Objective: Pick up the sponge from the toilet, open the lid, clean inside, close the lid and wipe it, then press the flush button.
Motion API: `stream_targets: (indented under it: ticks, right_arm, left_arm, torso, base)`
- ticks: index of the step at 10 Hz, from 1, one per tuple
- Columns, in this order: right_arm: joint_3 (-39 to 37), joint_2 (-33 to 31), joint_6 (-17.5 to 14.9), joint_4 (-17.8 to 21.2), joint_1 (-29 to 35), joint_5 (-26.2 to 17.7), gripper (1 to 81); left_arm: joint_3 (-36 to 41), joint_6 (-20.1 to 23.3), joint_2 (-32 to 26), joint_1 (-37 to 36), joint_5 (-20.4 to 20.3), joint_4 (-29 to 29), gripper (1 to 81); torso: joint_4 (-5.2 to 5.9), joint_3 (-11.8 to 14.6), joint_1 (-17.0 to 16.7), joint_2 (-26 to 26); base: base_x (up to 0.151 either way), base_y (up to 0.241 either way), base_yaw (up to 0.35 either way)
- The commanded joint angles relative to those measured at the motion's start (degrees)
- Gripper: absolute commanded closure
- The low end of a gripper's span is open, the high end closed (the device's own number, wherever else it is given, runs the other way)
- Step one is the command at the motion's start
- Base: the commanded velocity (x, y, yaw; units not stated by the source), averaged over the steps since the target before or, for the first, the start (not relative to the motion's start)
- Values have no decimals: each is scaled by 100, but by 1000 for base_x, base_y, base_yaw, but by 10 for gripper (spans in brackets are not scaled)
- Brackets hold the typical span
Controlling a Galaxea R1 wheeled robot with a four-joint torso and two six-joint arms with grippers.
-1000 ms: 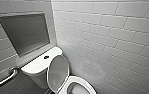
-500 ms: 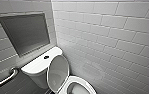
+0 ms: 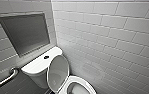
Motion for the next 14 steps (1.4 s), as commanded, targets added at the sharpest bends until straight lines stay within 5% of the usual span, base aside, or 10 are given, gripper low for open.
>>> stream_targets:
  ticks: [1, 2, 3, 4, 6, 7, 8, 11, 12, 14]
  right_arm:
    - [-29, -132, -25, -152, 64, -311, 811]
    - [-37, -88, -25, -152, 74, -311, 811]
    - [-90, -9, -34, -170, 74, -319, 811]
    - [-143, 35, -34, -231, 65, -320, 811]
    - [-222, 114, -34, -310, 56, -337, 811]
    - [-300, 184, -34, -319, 47, -355, 811]
    - [-380, 246, -34, -319, 39, -364, 811]
    - [-705, 484, -34, -319, 30, -390, 811]
    - [-740, 501, -34, -328, 21, -398, 811]
    - [-732, 501, -34, -380, 30, -399, 811]
  left_arm:
    - [-118, 129, -21, 22, -180, 4, 10]
    - [-118, 164, 95, 136, -180, 4, 10]
    - [-118, 321, 304, 285, -163, -22, 10]
    - [-127, 401, 429, 391, -136, -31, 10]
    - [-275, 524, 717, 585, -109, -31, 10]
    - [-467, 533, 840, 663, -101, -40, 10]
    - [-654, 594, 982, 743, -101, -49, 10]
    - [-1259, 682, 1491, 1024, -101, -84, 10]
    - [-1488, 691, 1684, 1130, -66, -76, 10]
    - [-1920, 665, 1975, 1243, 92, 64, 10]
  torso:
    - [0, 0, -367, 571]
    - [0, 0, -470, 731]
    - [0, 676, -933, 1450]
    - [0, 540, -719, 1117]
    - [0, 784, -935, 1454]
    - [0, 1297, -1412, 2191]
    - [0, 612, -1198, 1854]
    - [0, 859, -1571, 2425]
    - [0, 877, -1329, 2046]
    - [0, 879, -1467, 2256]
  base:
    - [0, 0, 0]
    - [0, 0, 0]
    - [0, 0, 0]
    - [0, 0, 0]
    - [0, 0, 0]
    - [0, 0, 0]
    - [0, 0, 0]
    - [0, 0, 0]
    - [0, 0, 0]
    - [0, 0, 0]
